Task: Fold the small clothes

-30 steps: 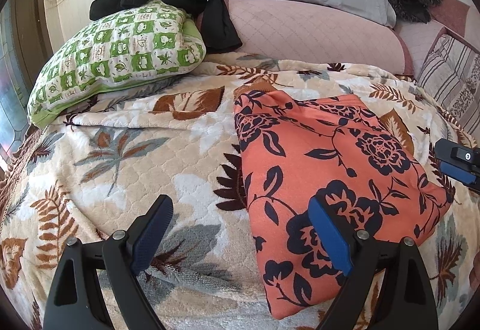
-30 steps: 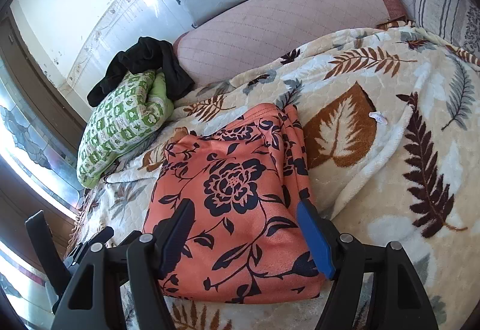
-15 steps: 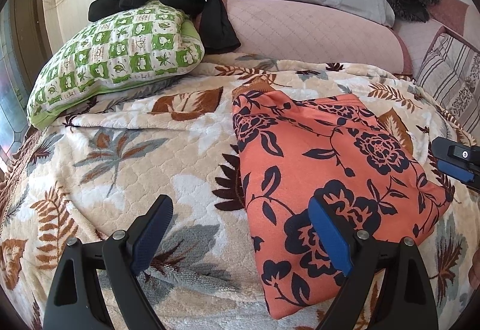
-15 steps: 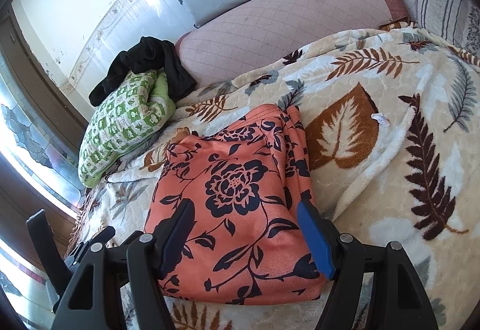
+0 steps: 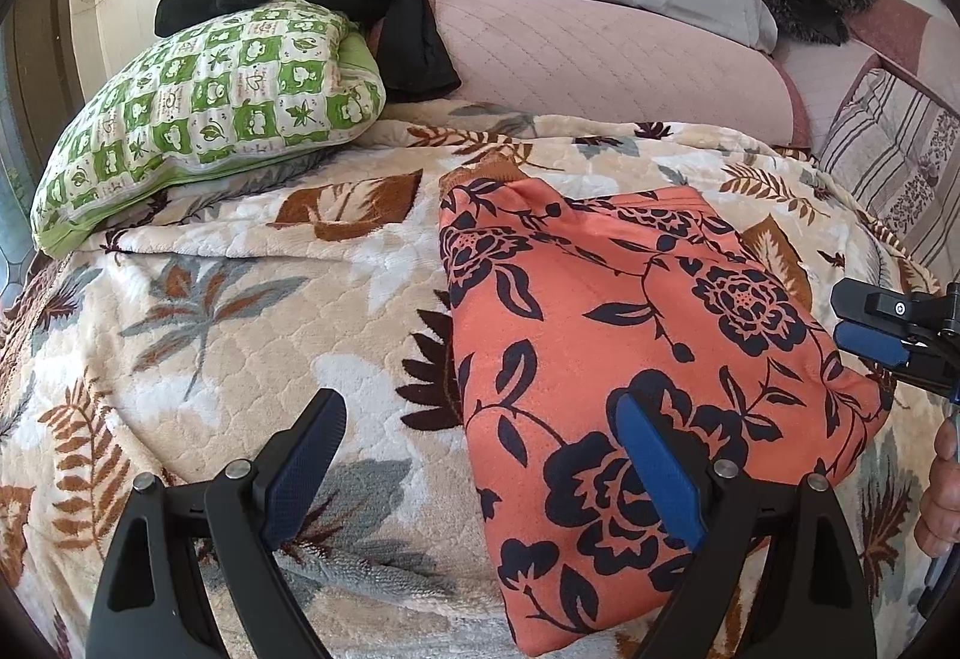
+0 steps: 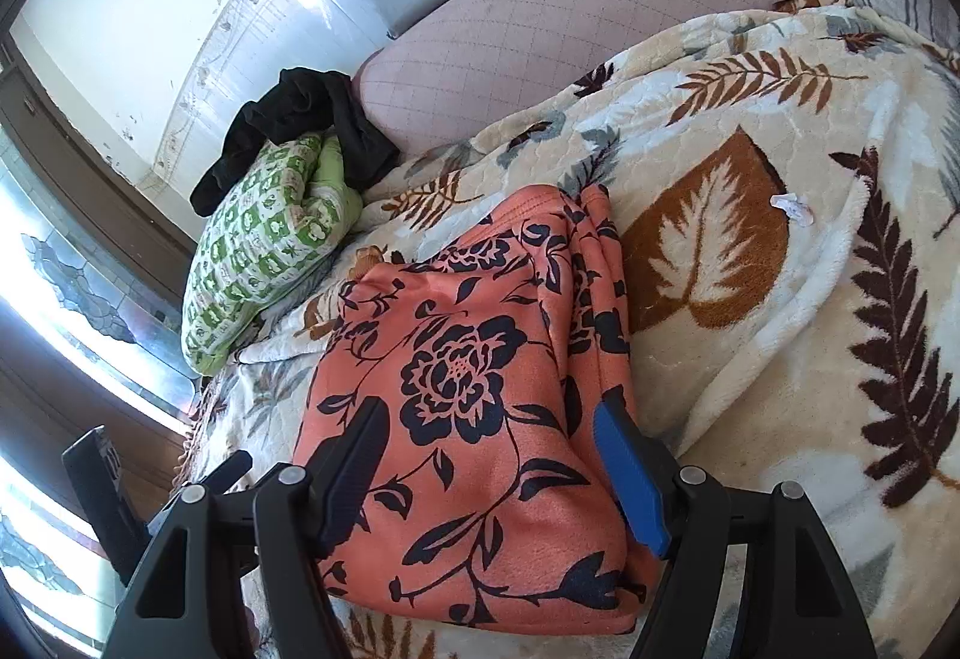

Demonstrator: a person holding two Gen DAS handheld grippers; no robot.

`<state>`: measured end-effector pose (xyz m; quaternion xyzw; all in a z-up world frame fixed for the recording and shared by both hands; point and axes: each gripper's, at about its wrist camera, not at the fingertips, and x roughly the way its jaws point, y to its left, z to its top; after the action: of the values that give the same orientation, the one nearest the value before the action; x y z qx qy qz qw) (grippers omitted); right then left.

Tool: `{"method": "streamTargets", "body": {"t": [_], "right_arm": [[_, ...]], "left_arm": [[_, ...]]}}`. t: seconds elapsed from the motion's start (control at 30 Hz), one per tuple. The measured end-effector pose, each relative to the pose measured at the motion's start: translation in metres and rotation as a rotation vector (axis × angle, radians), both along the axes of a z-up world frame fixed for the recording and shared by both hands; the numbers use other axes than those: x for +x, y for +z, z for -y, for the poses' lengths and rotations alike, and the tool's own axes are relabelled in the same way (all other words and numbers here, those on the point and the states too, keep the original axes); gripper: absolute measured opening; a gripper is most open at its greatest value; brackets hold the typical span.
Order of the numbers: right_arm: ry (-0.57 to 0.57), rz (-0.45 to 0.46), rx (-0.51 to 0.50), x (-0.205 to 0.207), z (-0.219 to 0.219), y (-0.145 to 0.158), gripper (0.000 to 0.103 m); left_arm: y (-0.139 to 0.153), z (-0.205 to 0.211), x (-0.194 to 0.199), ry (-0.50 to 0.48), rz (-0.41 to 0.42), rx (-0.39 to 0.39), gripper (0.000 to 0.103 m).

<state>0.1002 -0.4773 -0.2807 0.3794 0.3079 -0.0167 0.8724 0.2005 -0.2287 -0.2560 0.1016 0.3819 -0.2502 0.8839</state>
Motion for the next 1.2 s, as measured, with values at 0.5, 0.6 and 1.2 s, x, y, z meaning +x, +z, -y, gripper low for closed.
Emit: {"method": "streamTargets", "body": {"t": [0.5, 0.6, 1.2], "right_arm": [[-0.045, 0.022, 0.169, -0.005, 0.037, -0.023, 0.074], [-0.05, 0.001, 0.193, -0.003, 0.043, -0.032, 0.074], [0.061, -0.043, 0.275, 0.018, 0.019, -0.065, 0.074]], "left_arm": [[-0.014, 0.008, 0.025, -0.123, -0.226, -0.109, 0.092], [-0.022, 0.008, 0.027, -0.13, -0.259, -0.109, 0.092], [-0.02, 0.024, 0.011, -0.162, -0.203, -0.058, 0.092]]}}
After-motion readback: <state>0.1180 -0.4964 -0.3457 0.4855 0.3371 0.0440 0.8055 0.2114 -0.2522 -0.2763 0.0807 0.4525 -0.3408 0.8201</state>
